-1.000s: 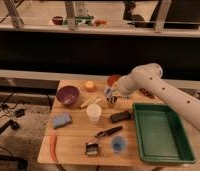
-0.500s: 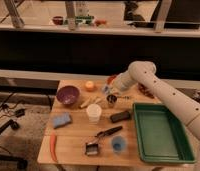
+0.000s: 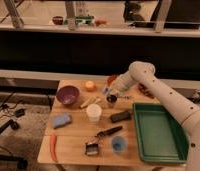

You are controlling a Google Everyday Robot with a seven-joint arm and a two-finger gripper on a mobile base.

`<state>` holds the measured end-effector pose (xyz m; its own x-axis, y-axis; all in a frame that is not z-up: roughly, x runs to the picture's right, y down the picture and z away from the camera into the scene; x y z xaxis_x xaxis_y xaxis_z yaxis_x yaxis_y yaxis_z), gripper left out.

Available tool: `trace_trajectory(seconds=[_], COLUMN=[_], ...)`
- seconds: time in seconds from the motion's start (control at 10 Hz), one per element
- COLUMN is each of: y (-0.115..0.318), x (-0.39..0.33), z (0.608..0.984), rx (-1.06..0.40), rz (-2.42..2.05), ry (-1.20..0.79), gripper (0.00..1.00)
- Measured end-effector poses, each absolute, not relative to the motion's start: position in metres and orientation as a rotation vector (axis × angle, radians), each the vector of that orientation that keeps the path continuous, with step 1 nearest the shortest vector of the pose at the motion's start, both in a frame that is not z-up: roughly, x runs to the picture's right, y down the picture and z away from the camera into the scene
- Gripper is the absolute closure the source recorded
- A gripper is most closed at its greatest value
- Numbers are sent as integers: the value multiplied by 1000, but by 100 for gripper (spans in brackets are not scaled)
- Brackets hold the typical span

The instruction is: Place towel in metal cup

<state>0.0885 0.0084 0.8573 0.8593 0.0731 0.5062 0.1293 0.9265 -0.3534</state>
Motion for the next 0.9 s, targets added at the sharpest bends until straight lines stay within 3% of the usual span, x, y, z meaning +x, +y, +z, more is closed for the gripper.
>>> trace_trajectory(seconds=[0.9], y=[19], x=[77], z=[858], rx=[-445], rz=[-20], ry=[-607], gripper=[92])
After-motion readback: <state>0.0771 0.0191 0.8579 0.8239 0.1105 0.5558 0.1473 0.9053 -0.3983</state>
